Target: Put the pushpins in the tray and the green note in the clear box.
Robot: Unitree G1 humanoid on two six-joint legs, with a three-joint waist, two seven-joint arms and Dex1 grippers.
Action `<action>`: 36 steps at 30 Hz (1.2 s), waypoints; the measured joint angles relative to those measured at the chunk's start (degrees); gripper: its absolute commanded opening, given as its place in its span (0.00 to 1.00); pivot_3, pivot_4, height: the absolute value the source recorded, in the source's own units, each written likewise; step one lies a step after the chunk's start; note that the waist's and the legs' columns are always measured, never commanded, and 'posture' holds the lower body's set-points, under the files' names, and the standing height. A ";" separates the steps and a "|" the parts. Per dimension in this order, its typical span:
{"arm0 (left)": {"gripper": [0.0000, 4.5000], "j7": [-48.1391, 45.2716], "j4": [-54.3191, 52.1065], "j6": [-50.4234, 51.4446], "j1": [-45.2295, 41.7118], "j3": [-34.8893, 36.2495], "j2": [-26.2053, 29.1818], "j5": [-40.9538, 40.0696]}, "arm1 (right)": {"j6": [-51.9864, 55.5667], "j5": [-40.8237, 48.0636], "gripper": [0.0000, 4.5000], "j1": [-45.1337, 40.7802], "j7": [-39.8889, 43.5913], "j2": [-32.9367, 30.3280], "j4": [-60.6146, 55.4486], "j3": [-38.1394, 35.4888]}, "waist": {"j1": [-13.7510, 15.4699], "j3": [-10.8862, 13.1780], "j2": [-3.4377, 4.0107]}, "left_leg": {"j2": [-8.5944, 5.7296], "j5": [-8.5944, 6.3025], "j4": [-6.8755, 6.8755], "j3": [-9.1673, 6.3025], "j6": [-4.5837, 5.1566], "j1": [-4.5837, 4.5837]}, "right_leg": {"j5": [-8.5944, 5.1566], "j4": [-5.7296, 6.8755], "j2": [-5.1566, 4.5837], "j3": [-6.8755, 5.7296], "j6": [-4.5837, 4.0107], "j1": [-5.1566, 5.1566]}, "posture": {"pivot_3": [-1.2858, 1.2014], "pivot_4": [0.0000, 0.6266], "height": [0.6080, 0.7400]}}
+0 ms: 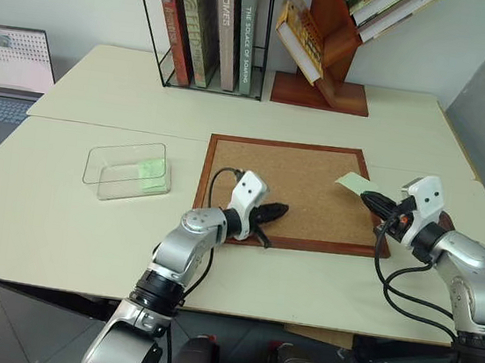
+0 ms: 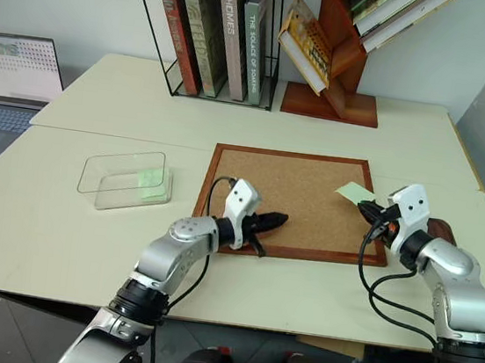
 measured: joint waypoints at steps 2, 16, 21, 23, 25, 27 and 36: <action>0.21 1.30 -3.25 3.84 -0.17 2.11 -0.57 -2.84 | -1.21 -0.81 0.00 -0.12 -0.15 -0.01 -1.01 0.70 | -0.08 0.00 0.00 | 0.00 0.00 -0.01 0.00 0.00 0.01 | -0.01 -0.01 0.00 0.01 0.01 0.00 | 0.52 0.24 1.00; 0.85 21.79 -4.29 23.51 -6.38 21.79 -14.54 -24.80 | -6.29 -4.01 0.00 -4.34 -1.07 2.68 -2.77 5.73 | 0.10 0.13 -0.22 | -0.06 0.00 0.03 -0.02 0.00 0.02 | 0.00 -0.02 0.06 -0.02 0.03 0.05 | 0.52 0.24 1.00; 0.98 25.79 2.73 22.85 -8.70 23.69 -14.41 -28.09 | -5.52 -4.00 0.00 -4.44 -1.06 3.44 -5.07 7.05 | 0.08 0.14 -0.25 | -0.06 0.01 0.01 -0.03 -0.01 0.02 | 0.00 -0.01 0.06 -0.02 0.02 0.03 | 0.52 0.24 1.00; 0.98 26.77 4.65 21.86 -10.24 23.90 -14.36 -29.39 | -5.14 -3.99 0.00 -4.64 -1.08 3.82 -6.00 7.73 | 0.11 0.16 -0.27 | -0.07 0.01 0.02 -0.02 -0.01 0.01 | 0.00 -0.01 0.06 -0.01 0.02 0.03 | 0.52 0.24 1.00; 0.98 27.61 6.61 20.51 -11.82 23.99 -14.33 -30.65 | -4.80 -3.99 0.00 -4.78 -1.08 3.97 -6.61 8.26 | 0.11 0.16 -0.28 | -0.10 0.01 0.03 -0.01 -0.01 0.01 | 0.01 -0.02 0.04 0.00 0.02 0.05 | 0.52 0.24 1.00; 0.98 28.62 8.70 19.13 -13.25 24.26 -14.32 -32.06 | -4.44 -4.00 0.00 -4.81 -1.07 4.00 -7.11 8.62 | 0.12 0.16 -0.28 | -0.10 0.01 0.03 -0.01 -0.01 0.02 | 0.01 -0.02 0.03 -0.01 0.02 0.05 | 0.52 0.24 1.00; 0.95 30.90 14.43 15.96 -16.07 24.05 -14.35 -38.31 | -3.60 -4.02 0.00 -4.81 -1.14 4.53 -8.45 9.93 | 0.08 0.17 -0.29 | -0.10 0.01 0.01 -0.01 -0.01 0.01 | 0.01 -0.02 0.03 -0.01 0.01 0.03 | 0.52 0.24 1.00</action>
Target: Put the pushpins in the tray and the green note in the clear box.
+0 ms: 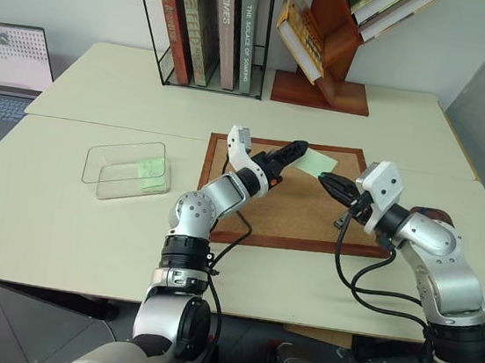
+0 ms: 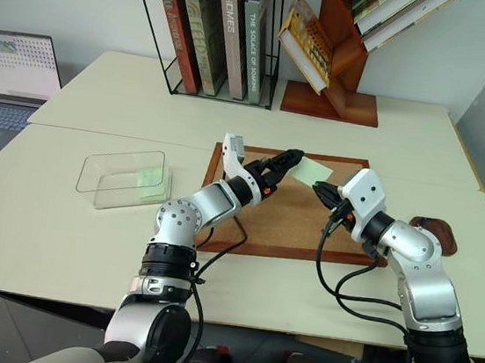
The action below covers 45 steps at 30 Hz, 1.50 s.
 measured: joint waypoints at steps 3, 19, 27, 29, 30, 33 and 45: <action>0.84 0.17 0.12 0.36 -0.04 -1.00 0.00 -2.01 | 0.32 -0.02 0.00 0.00 -0.09 0.06 -0.32 0.37 | 0.01 0.00 0.00 | 0.00 0.00 0.00 0.00 0.00 0.00 | 0.00 0.00 0.00 0.00 0.00 0.00 | 0.52 0.24 1.00; 0.20 1.31 0.75 -0.24 -0.09 -3.74 0.01 -5.32 | 0.43 -0.55 0.00 -0.04 -0.26 0.41 -0.32 0.96 | 0.00 0.00 0.00 | -0.01 0.00 0.00 0.00 0.00 0.00 | 0.00 0.00 0.00 0.01 0.00 0.00 | 0.52 0.24 1.00; 0.01 1.06 0.74 -1.33 -0.08 -5.32 0.02 -5.26 | -0.31 -1.80 0.00 -0.11 -0.17 0.76 -0.32 1.56 | 0.00 0.00 0.00 | -0.01 0.00 0.00 0.01 0.00 0.00 | 0.00 0.00 0.01 0.01 0.00 0.00 | 0.52 0.24 1.00; 0.01 1.03 0.74 -1.59 -0.08 -5.49 0.02 -5.20 | -0.82 -2.19 0.00 -0.12 -0.17 1.00 -0.32 1.68 | -0.01 0.00 0.00 | -0.01 0.00 0.00 0.00 0.00 0.00 | 0.00 0.00 0.00 0.01 0.00 0.00 | 0.52 0.24 1.00; 0.01 1.03 0.75 -1.75 -0.07 -5.52 0.04 -4.99 | -1.01 -2.24 0.00 -0.12 -0.22 1.28 -0.32 1.70 | -0.01 0.00 0.00 | 0.00 0.00 0.00 0.00 0.00 0.01 | 0.00 0.00 0.01 0.00 0.00 0.00 | 0.52 0.24 1.00; 0.01 1.02 1.06 -2.72 -0.07 -5.78 0.05 -4.24 | -1.60 -2.23 0.00 -0.13 -0.28 2.15 -0.34 1.88 | 0.00 0.00 0.00 | 0.00 0.00 0.00 0.00 -0.01 0.01 | 0.00 0.00 0.01 0.00 0.00 0.00 | 0.52 0.24 1.00; 0.01 0.26 5.31 -5.89 -0.05 -5.51 0.08 -0.58 | -0.95 -1.47 0.00 -0.13 -0.20 1.92 -2.68 0.46 | 0.03 0.00 0.00 | -0.02 0.00 0.00 0.01 0.00 0.00 | 0.00 -0.01 0.00 0.00 0.00 0.00 | 0.52 0.24 1.00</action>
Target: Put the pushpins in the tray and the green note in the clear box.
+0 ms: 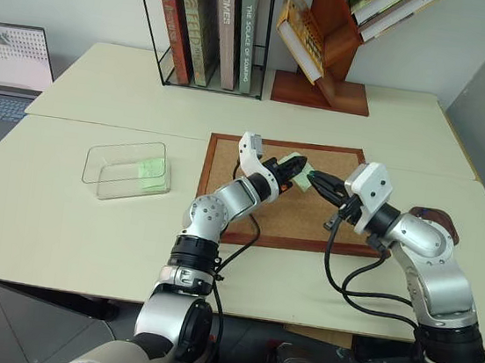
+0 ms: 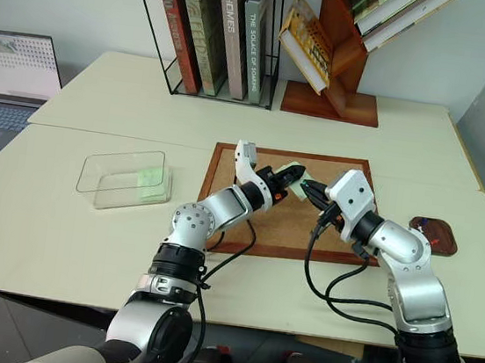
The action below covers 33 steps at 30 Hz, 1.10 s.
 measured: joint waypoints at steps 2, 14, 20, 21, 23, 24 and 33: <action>0.01 -0.37 0.04 -0.37 0.00 -0.03 0.01 0.59 | 1.21 1.34 0.00 0.04 -0.51 -0.40 -0.54 -2.10 | 0.01 0.00 0.00 | 0.00 0.00 0.00 0.00 0.00 0.00 | 0.00 0.00 0.00 0.00 0.00 0.00 | 0.52 0.24 1.00; 0.01 -4.75 -11.33 2.31 5.87 -5.30 2.51 5.35 | 9.27 -0.48 0.00 3.19 -8.58 -7.75 10.88 -14.74 | 0.03 0.00 0.00 | 0.01 0.00 -0.01 0.05 0.01 0.01 | 0.01 0.01 -0.01 0.05 -0.03 0.00 | 0.52 0.24 1.00; 0.01 -5.41 -12.66 2.19 6.48 -5.04 3.34 7.37 | 12.30 -3.30 0.00 3.28 -14.19 -9.85 22.24 -18.30 | 0.00 0.00 0.00 | 0.01 0.00 -0.02 0.12 0.01 0.01 | 0.00 0.00 0.01 0.11 -0.02 0.00 | 0.52 0.24 1.00; 0.01 -5.45 -12.73 2.19 6.54 -5.10 3.31 7.59 | 12.65 -3.47 0.00 3.28 -14.77 -9.85 23.55 -18.31 | -0.04 0.00 0.00 | 0.01 0.00 -0.03 0.15 0.01 0.01 | 0.00 -0.01 0.01 0.14 -0.01 -0.02 | 0.52 0.24 1.00; 0.01 -5.70 -13.66 2.19 7.13 -5.74 3.26 8.47 | 12.87 -3.91 0.00 3.23 -15.53 -9.85 26.78 -18.33 | -0.05 0.00 0.01 | 0.00 0.00 -0.03 0.15 0.01 0.00 | 0.00 -0.01 0.01 0.14 -0.01 -0.02 | 0.52 0.24 1.00; 0.01 -5.86 -13.81 2.19 7.31 -5.98 3.22 8.68 | 12.87 -4.09 0.00 3.23 -15.89 -9.85 27.66 -18.33 | -0.04 -0.01 0.01 | 0.00 0.00 -0.03 0.14 0.00 0.00 | 0.00 -0.01 0.01 0.13 -0.01 -0.02 | 0.52 0.24 1.00; 0.00 -6.05 -14.56 2.73 7.46 -6.59 2.65 9.57 | 12.49 -5.42 0.44 1.89 -18.00 -9.75 33.43 -17.66 | -0.08 -0.01 0.01 | 0.01 0.00 -0.02 0.13 0.01 0.02 | 0.00 0.01 0.05 0.13 0.01 -0.01 | 0.52 0.24 1.00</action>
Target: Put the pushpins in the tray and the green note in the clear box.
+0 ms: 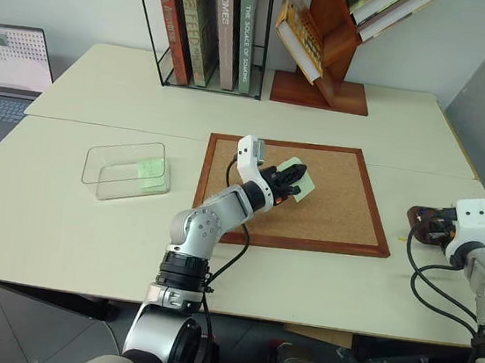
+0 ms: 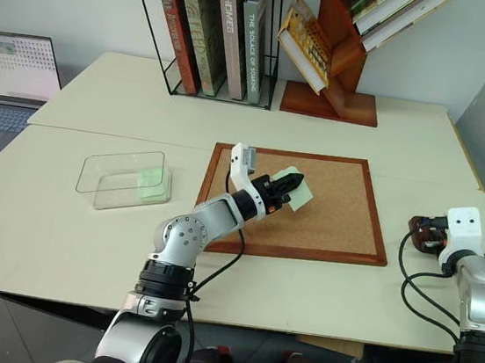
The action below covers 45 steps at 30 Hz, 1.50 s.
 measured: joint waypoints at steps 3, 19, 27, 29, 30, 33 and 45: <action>0.00 0.00 -0.14 0.52 0.00 0.01 0.01 0.08 | 0.00 0.10 0.58 -0.53 -0.37 0.15 0.16 0.00 | -0.01 0.00 0.00 | 0.00 0.00 0.00 0.02 0.00 -0.01 | 0.00 -0.01 0.00 0.02 0.00 0.00 | 0.52 0.24 1.00; 0.00 2.30 -7.37 -1.05 -0.05 -0.52 5.20 6.16 | -6.00 8.92 0.78 0.27 12.99 -1.75 -18.43 -0.74 | -0.43 0.00 0.00 | 0.09 0.00 -0.03 -0.07 -0.01 0.03 | 0.00 0.00 0.11 -0.02 0.01 -0.01 | 0.52 0.24 1.00; 0.00 8.84 -13.23 -3.20 2.98 5.29 16.24 14.66 | -5.09 16.26 0.78 -4.56 27.19 1.35 -29.43 13.35 | -1.12 0.03 -0.05 | 0.10 0.00 0.00 -0.13 -0.01 0.03 | 0.01 0.02 -0.18 -0.09 0.00 0.02 | 0.52 0.24 1.00; 0.00 10.11 -14.17 -2.95 4.12 6.99 18.09 15.85 | -3.74 17.29 0.78 -6.26 28.82 2.23 -29.98 16.06 | -1.00 0.05 -0.08 | 0.10 0.00 0.00 -0.23 -0.02 0.00 | 0.02 0.01 -0.22 -0.14 -0.04 0.02 | 0.52 0.24 1.00; 0.00 10.84 -15.32 -2.46 4.88 7.81 19.06 16.20 | -3.02 17.67 0.78 -7.16 29.65 2.77 -29.89 17.29 | -0.72 0.06 -0.10 | 0.10 0.00 0.00 -0.27 -0.02 -0.02 | 0.07 -0.01 -0.27 -0.13 -0.12 0.02 | 0.52 0.24 1.00; 0.00 12.63 -18.28 -0.02 7.51 11.36 22.99 17.00 | -2.18 17.71 0.78 -10.81 31.09 5.61 -29.20 21.48 | -0.57 0.07 -0.12 | 0.09 0.00 -0.02 -0.30 -0.03 -0.02 | 0.16 -0.01 -0.33 -0.14 -0.29 0.00 | 0.52 0.24 1.00; 0.04 18.34 -18.19 1.68 9.96 16.91 26.52 22.53 | -2.71 15.66 0.79 -12.15 32.92 7.57 -27.13 25.35 | 0.48 0.08 -0.15 | -0.04 0.01 0.00 -0.52 -0.06 -0.03 | 0.17 -0.02 -0.58 -0.37 -0.34 0.08 | 0.52 0.24 1.00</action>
